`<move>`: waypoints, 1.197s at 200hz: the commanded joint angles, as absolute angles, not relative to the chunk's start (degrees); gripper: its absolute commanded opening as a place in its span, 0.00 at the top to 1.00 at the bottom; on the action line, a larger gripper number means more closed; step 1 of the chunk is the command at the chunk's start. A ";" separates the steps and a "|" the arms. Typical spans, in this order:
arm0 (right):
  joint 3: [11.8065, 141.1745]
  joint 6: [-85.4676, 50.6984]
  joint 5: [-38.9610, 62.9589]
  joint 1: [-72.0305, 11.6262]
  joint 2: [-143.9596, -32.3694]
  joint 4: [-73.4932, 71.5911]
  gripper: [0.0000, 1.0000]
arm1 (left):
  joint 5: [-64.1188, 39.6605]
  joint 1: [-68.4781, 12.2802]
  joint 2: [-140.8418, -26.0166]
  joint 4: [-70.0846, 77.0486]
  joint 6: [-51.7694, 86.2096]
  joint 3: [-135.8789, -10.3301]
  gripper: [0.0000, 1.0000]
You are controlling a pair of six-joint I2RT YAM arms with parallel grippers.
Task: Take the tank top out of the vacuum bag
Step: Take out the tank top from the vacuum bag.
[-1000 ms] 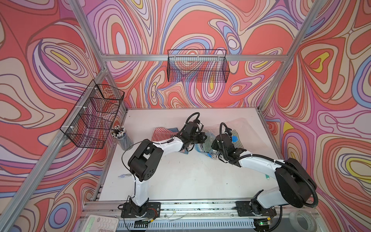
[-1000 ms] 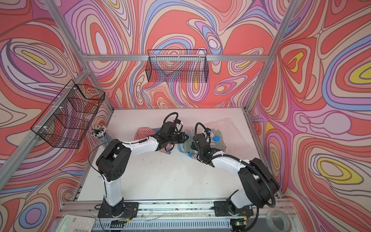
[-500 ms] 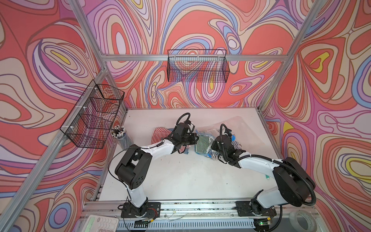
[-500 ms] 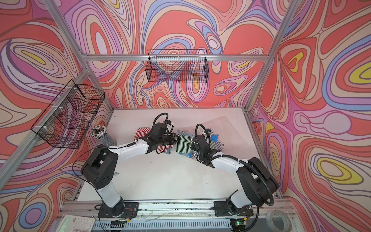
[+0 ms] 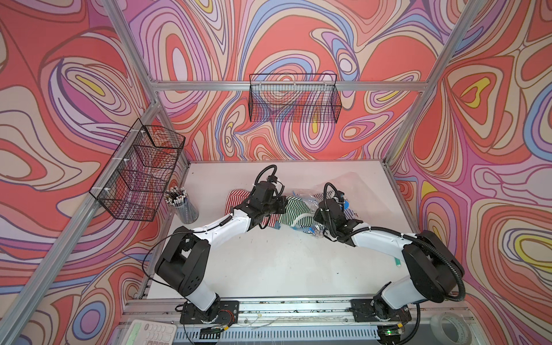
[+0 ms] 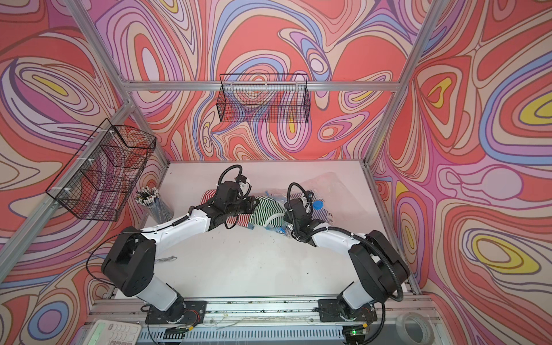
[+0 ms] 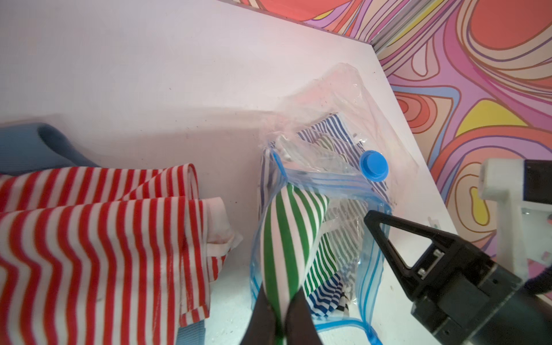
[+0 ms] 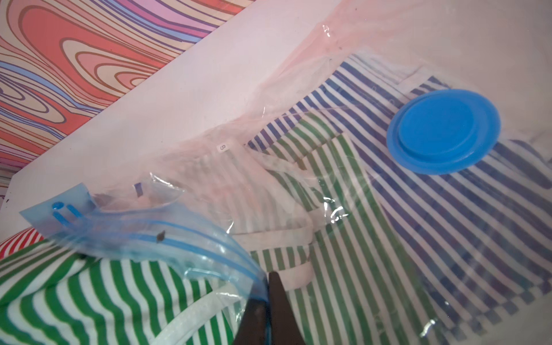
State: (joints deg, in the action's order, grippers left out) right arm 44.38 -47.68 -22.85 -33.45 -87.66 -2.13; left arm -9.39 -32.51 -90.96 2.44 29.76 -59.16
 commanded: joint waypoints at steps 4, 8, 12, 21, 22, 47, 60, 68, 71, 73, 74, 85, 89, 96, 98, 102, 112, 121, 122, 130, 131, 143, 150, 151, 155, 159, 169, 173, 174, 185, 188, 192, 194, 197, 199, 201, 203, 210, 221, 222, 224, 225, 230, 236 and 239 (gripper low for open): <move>45.25 -48.86 -27.11 -33.13 -88.55 1.10 1.00 | -2.66 -31.64 -86.95 1.67 26.20 -58.03 1.00; 45.34 -48.87 -27.26 -33.15 -88.56 1.27 1.00 | -2.18 -31.64 -86.66 1.44 25.99 -58.01 1.00; 45.48 -48.78 -27.34 -33.11 -88.60 1.36 1.00 | -1.65 -31.65 -86.35 1.35 25.81 -57.91 1.00; 45.74 -48.70 -27.46 -33.14 -88.66 1.51 1.00 | -0.56 -31.60 -85.90 1.06 25.19 -57.83 1.00; 45.77 -48.70 -27.49 -33.14 -88.67 1.55 1.00 | -0.50 -31.62 -85.84 1.06 25.07 -57.83 1.00; 46.49 -48.28 -28.17 -33.14 -88.90 2.44 1.00 | 2.26 -31.19 -85.21 0.05 24.39 -57.84 1.00; 46.99 -47.88 -28.86 -33.14 -89.03 3.20 1.00 | 1.88 -30.30 -85.16 -0.38 24.94 -57.91 1.00; 47.32 -47.46 -29.33 -33.13 -89.04 3.65 1.00 | 1.18 -29.64 -85.09 -0.56 25.27 -57.92 1.00; 47.44 -47.32 -29.44 -33.13 -89.08 3.82 1.00 | 0.86 -29.41 -85.08 -0.56 25.35 -57.92 1.00; 47.54 -47.21 -29.49 -33.13 -89.04 3.86 1.00 | 0.74 -29.33 -85.08 -0.54 25.39 -57.92 1.00; 47.55 -47.16 -29.55 -33.13 -89.04 3.91 1.00 | 0.77 -29.25 -85.08 -0.62 25.39 -57.92 1.00; 47.93 -46.69 -29.96 -33.16 -89.10 4.38 1.00 | 0.70 -28.54 -84.95 -1.04 25.56 -57.99 1.00; 48.03 -46.43 -30.05 -33.14 -89.12 4.44 1.00 | 0.75 -28.35 -84.88 -1.17 25.53 -58.01 1.00; 48.29 -46.15 -30.23 -33.13 -89.17 4.68 1.00 | 1.03 -27.90 -84.82 -1.50 25.51 -58.09 1.00; 48.37 -46.08 -30.23 -33.13 -89.20 4.77 1.00 | 1.14 -27.76 -84.77 -1.60 25.45 -58.09 1.00; 48.50 -45.91 -30.25 -33.13 -89.27 4.86 1.00 | 1.30 -27.56 -84.70 -1.74 25.38 -58.16 1.00; 48.82 -45.45 -30.17 -33.13 -89.38 4.92 1.00 | 1.57 -27.12 -84.64 -2.29 25.18 -58.42 1.00; 49.15 -45.16 -30.12 -33.18 -89.61 4.97 1.00 | 2.12 -26.79 -84.55 -2.83 24.80 -58.68 1.00; 49.23 -45.12 -30.18 -33.16 -89.63 4.99 1.00 | 2.20 -26.75 -84.55 -2.91 24.75 -58.69 1.00; 49.35 -44.79 -30.17 -33.13 -89.73 5.02 1.00 | 2.90 -26.64 -84.47 -3.41 24.40 -58.95 1.00; 49.37 -44.81 -30.12 -33.13 -89.73 5.06 1.00 | 2.94 -26.63 -84.47 -3.46 24.37 -59.00 1.00; 49.74 -44.41 -30.16 -33.13 -89.89 5.19 1.00 | 3.89 -26.46 -84.46 -4.12 23.73 -59.39 1.00; 50.07 -44.04 -30.25 -33.13 -90.16 5.34 1.00 | 4.25 -26.31 -84.42 -4.51 23.50 -59.56 1.00; 50.13 -43.99 -30.29 -33.13 -90.17 5.39 1.00 | 4.28 -26.29 -84.44 -4.58 23.53 -59.58 1.00; 50.30 -43.80 -30.27 -33.13 -90.40 5.57 1.00 | 4.37 -26.21 -84.46 -4.71 23.48 -59.67 1.00; 50.62 -43.65 -30.24 -33.14 -90.61 5.81 1.00 | 4.44 -26.06 -84.39 -4.86 23.40 -59.72 1.00; 51.37 -42.96 -30.11 -33.14 -91.20 6.30 1.00 | 4.44 -25.80 -84.29 -5.05 22.98 -59.85 1.00; 51.68 -42.66 -29.98 -33.13 -91.37 6.52 1.00 | 4.48 -25.68 -84.22 -5.27 22.71 -59.94 1.00; 51.77 -42.55 -29.93 -33.13 -91.43 6.56 1.00 | 4.57 -25.63 -84.21 -5.31 22.69 -59.94 1.00; 52.66 -42.00 -29.73 -33.14 -92.08 7.43 1.00 | 5.54 -25.44 -83.96 -6.00 22.21 -60.18 1.00; 52.83 -41.78 -29.64 -33.16 -92.25 7.55 1.00 | 5.78 -25.35 -83.89 -6.22 22.02 -60.20 1.00; 52.95 -41.56 -29.57 -33.18 -92.36 7.66 1.00 | 6.12 -25.27 -83.81 -6.43 21.90 -60.27 1.00; 53.03 -41.46 -29.52 -33.15 -92.46 7.72 1.00 | 6.21 -25.24 -83.71 -6.53 21.82 -60.20 1.00; 53.08 -41.26 -29.45 -33.14 -92.46 7.73 1.00 | 6.56 -25.15 -83.63 -6.61 21.68 -60.20 1.00; 53.15 -41.16 -29.40 -33.14 -92.53 7.80 1.00 | 6.76 -25.07 -83.55 -6.64 21.59 -60.20 1.00; 53.17 -41.12 -29.48 -33.18 -92.54 7.82 1.00 | 6.99 -25.06 -83.51 -6.67 21.50 -60.21 1.00; 53.17 -41.13 -29.39 -33.19 -92.59 7.82 1.00 | 7.13 -25.01 -83.46 -6.72 21.44 -60.21 1.00; 53.17 -40.90 -29.40 -33.19 -92.64 7.74 1.00 | 7.61 -24.75 -83.28 -6.77 21.20 -60.09 1.00; 53.17 -40.54 -29.20 -33.15 -92.67 7.69 1.00 | 8.22 -24.43 -83.14 -6.77 20.60 -60.12 1.00; 53.17 -40.53 -29.19 -33.19 -92.70 7.67 1.00 | 8.24 -24.30 -83.14 -6.77 20.54 -60.12 1.00; 53.17 -40.39 -29.20 -33.19 -92.76 7.65 1.00 | 8.30 -24.20 -83.08 -6.83 20.49 -60.18 1.00; 53.17 -40.32 -29.19 -33.16 -92.74 7.65 1.00 | 8.32 -24.10 -83.07 -6.89 20.49 -60.19 1.00; 53.17 -40.25 -29.18 -33.20 -92.72 7.65 1.00 | 8.43 -23.79 -83.06 -6.96 20.40 -60.29 1.00; 53.19 -40.06 -29.10 -33.14 -92.79 7.65 1.00 | 8.34 -23.44 -82.99 -7.02 20.37 -60.38 1.00; 53.18 -39.99 -29.17 -33.13 -92.73 7.65 1.00 | 8.35 -23.19 -82.97 -7.07 20.41 -60.38 1.00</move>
State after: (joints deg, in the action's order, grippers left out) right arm 52.03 -41.34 -27.35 -33.45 -91.83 6.26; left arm 5.10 -24.97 -84.97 -6.11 22.15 -58.22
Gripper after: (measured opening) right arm 0.048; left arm 0.062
